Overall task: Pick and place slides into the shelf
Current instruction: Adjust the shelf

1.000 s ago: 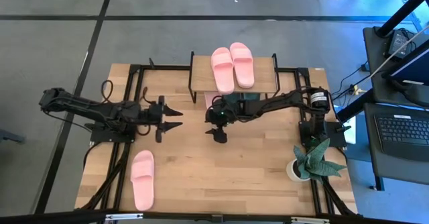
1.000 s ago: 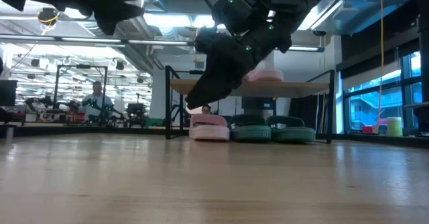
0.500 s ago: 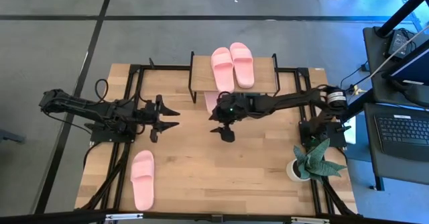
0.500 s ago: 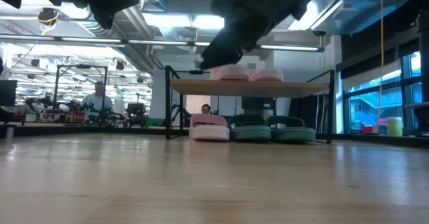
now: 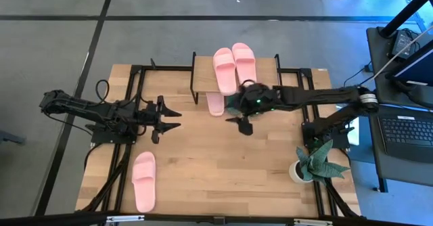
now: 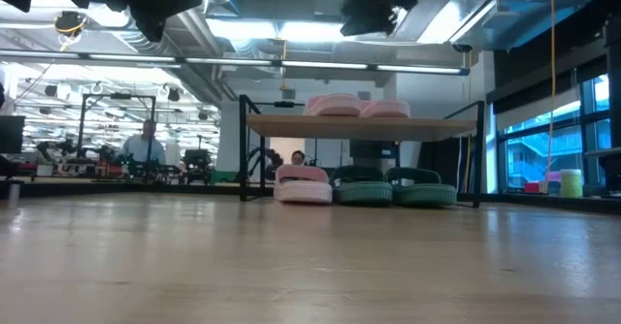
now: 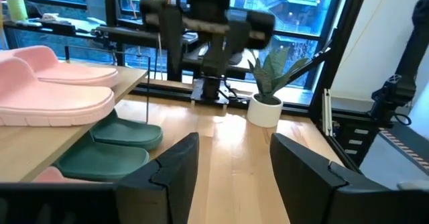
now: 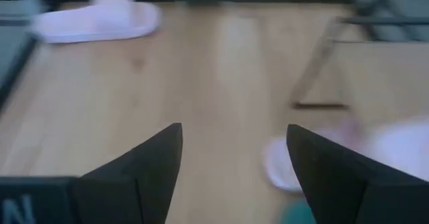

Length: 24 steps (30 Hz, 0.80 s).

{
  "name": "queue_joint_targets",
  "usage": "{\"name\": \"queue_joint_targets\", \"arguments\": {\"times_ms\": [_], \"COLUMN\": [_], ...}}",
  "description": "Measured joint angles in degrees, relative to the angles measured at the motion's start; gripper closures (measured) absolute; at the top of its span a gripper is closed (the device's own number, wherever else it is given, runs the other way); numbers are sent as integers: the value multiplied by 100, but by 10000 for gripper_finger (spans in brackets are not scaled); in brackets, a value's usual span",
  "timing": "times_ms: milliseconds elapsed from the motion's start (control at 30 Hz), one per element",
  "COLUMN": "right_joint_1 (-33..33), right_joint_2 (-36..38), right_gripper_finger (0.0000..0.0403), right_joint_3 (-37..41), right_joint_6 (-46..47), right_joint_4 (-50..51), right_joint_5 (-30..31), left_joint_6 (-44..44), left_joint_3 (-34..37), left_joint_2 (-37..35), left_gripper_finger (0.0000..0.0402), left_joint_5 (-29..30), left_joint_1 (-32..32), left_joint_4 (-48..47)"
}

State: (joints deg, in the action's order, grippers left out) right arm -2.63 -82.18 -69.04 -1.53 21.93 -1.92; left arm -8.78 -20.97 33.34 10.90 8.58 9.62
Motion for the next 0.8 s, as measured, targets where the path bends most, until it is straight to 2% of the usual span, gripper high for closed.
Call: {"name": "queue_joint_targets", "arguments": {"times_ms": [167,467,567,800], "right_joint_1": [-8,-534,-945,-2070], "right_joint_2": [605,1029,1035,1018], "right_gripper_finger": [135,135,135,135], "right_joint_3": [0,0,2,4], "right_joint_6": [472,2266,2539,3275], "right_joint_4": [969,2755,3065,3251], "right_joint_5": [1443,4400,4686,4691], "left_joint_6": [-4,-6,-6,-6], "left_joint_3": [0,0,0,0], "left_joint_2": [0,0,0,0], "left_gripper_finger": [225,225,225,225], "left_joint_5": [-9,-11,-11,-11], "left_joint_1": [13,13,13,13], "left_joint_4": [-108,-135,-139,-144]}}
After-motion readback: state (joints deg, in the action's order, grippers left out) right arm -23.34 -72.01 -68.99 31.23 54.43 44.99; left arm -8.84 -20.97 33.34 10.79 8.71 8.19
